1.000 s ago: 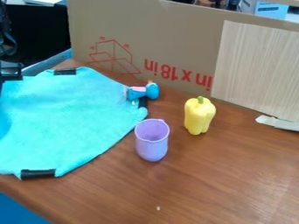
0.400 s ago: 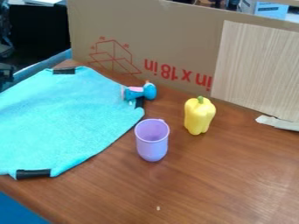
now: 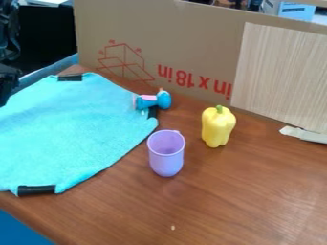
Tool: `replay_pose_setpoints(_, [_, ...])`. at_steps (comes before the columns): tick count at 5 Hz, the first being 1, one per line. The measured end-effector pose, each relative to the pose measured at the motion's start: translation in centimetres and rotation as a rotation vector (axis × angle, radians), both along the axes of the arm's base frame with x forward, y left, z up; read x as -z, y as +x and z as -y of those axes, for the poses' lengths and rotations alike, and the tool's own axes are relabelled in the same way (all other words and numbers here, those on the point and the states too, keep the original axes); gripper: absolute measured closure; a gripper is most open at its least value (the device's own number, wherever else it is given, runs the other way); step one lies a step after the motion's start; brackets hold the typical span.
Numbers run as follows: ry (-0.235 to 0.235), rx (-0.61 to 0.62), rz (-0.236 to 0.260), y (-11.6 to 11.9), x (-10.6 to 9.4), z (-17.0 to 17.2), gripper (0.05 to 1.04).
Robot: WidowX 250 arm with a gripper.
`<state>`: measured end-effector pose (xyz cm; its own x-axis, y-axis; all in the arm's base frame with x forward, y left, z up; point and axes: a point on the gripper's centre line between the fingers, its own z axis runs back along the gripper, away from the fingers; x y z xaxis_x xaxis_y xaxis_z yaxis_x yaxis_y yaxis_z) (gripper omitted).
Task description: Unfold the cloth from the right to the left
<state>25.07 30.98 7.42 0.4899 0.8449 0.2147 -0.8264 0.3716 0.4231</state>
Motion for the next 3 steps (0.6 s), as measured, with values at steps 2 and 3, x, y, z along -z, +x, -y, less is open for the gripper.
replay_pose_setpoints(2, [-0.150,0.184,0.143,2.3,-2.5,4.5,0.083])
replay_pose_setpoints(3, [-0.262,0.170,0.237,3.4,-4.1,7.6,0.083])
